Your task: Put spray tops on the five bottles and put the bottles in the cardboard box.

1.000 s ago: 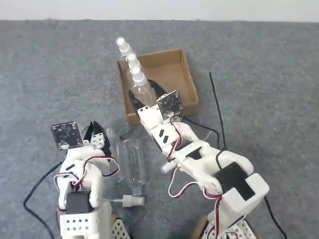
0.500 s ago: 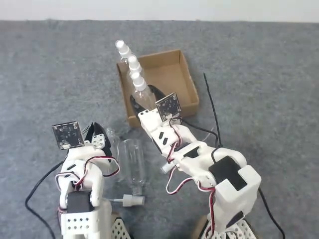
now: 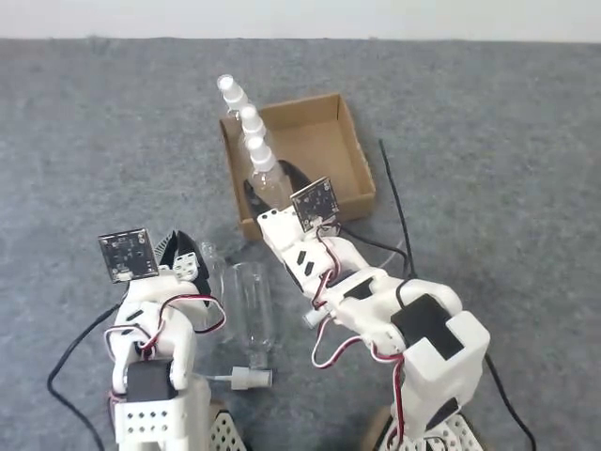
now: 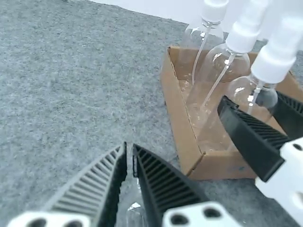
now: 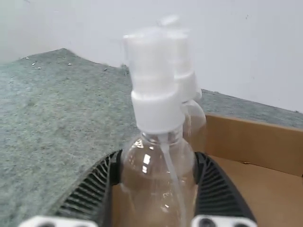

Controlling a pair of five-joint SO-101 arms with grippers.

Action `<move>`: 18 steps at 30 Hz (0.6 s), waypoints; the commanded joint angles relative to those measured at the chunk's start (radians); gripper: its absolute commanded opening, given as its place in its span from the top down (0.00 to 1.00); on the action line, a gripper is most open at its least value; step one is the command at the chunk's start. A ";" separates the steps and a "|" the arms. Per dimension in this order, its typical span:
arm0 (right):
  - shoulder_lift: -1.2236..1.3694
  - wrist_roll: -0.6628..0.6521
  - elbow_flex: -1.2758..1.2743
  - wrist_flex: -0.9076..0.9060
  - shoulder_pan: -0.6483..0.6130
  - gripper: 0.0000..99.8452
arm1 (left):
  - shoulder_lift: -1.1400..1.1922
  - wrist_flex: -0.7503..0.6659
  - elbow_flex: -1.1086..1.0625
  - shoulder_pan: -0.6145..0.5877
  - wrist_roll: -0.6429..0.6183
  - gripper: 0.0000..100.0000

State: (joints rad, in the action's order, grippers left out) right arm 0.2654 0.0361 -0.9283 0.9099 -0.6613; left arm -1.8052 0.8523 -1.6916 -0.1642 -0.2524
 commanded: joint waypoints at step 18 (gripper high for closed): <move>-0.024 -0.043 0.014 0.013 -0.013 0.76 | -0.014 -0.025 0.012 -0.006 0.008 0.99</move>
State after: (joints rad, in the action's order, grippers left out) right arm 0.2654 0.0330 -0.9283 0.9099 -0.6628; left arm -1.8052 0.8523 -1.6916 -0.1642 -0.2524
